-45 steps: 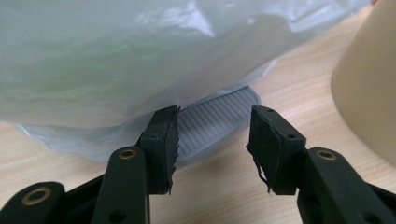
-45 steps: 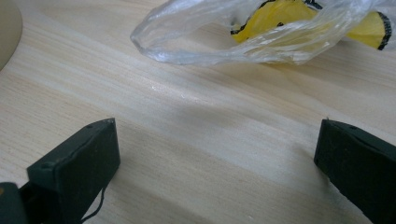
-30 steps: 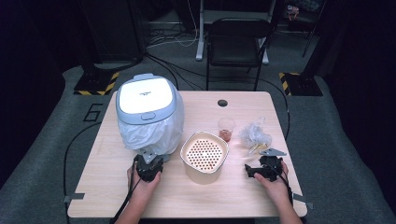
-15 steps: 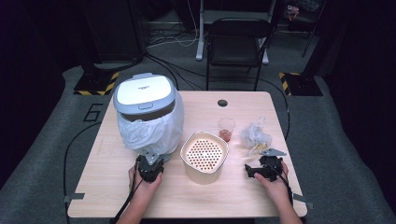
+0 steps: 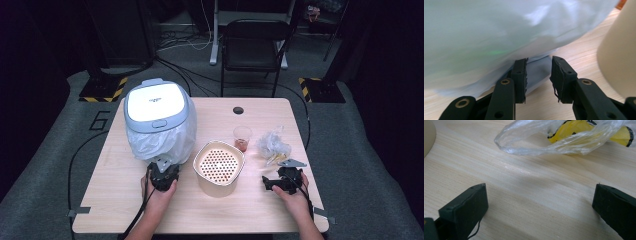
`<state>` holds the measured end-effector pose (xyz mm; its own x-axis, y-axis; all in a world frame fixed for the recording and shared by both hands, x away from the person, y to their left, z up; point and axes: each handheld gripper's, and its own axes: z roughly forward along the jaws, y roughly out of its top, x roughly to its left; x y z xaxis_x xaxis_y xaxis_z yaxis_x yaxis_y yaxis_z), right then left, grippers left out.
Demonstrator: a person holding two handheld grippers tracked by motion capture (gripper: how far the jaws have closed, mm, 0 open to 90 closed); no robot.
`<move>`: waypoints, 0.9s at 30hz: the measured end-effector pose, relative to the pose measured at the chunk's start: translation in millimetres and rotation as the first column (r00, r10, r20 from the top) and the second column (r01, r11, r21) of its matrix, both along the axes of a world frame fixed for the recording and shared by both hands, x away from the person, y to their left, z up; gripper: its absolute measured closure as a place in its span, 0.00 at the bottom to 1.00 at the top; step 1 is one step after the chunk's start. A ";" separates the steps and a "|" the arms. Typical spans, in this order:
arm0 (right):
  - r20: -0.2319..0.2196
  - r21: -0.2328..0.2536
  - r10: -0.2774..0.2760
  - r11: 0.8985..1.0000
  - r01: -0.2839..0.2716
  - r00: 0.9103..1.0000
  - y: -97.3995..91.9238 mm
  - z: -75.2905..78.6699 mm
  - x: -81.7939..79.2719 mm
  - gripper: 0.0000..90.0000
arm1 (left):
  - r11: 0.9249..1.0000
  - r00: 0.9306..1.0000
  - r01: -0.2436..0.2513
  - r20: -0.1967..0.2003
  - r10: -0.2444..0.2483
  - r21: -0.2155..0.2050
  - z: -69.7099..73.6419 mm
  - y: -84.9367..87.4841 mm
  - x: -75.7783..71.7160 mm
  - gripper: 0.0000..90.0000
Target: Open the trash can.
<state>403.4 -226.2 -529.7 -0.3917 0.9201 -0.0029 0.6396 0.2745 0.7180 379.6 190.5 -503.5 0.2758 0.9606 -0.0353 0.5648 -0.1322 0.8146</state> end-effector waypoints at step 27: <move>-0.002 0.009 0.000 1.000 0.000 1.000 1.4 -0.1 -0.9 0.00 | 0.997 0.999 0.035 0.037 -0.037 0.075 -23.1 2.3 -0.2 0.77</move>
